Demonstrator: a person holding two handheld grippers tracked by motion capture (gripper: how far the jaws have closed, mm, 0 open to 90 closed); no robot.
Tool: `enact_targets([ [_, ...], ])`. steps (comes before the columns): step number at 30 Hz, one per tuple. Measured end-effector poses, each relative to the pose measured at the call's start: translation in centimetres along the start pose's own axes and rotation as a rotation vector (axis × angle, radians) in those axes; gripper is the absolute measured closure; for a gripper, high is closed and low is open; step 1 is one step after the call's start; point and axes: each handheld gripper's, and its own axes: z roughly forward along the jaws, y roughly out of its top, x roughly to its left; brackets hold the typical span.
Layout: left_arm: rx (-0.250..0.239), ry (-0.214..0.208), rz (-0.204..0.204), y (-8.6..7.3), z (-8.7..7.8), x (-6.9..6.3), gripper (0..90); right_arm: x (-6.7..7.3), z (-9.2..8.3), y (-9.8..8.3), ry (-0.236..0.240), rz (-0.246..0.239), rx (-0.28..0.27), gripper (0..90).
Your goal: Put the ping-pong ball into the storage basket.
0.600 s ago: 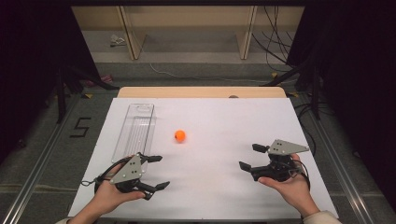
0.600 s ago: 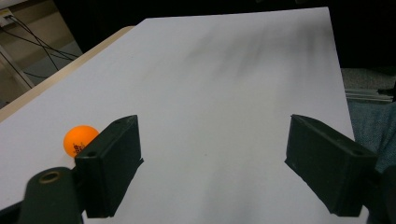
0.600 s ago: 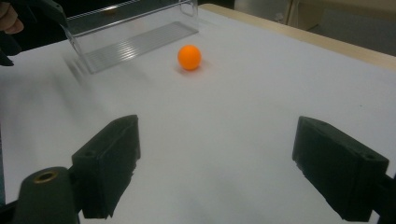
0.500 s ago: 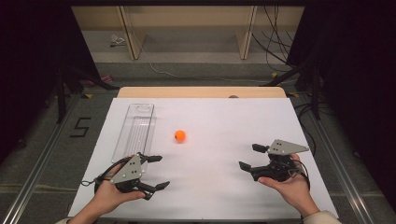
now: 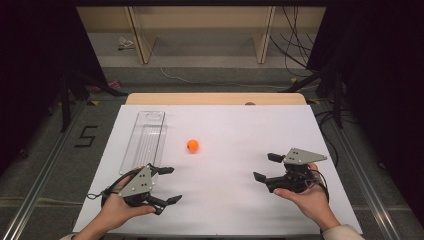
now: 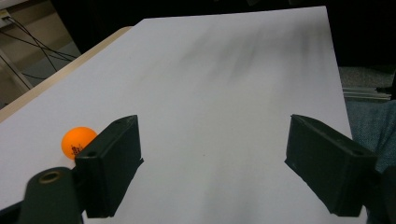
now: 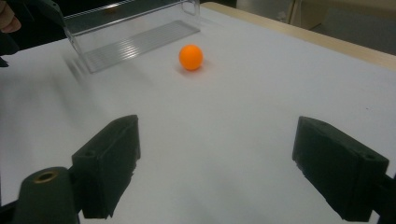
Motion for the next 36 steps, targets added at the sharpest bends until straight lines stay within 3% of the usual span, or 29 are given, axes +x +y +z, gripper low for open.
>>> enact_targets([
  [36, 0.007, -0.007, 0.012, 0.1, 0.1, -0.1, 17.7, 0.0, 3.9, 1.9, 0.029, -0.024, -0.007, 16.0],
])
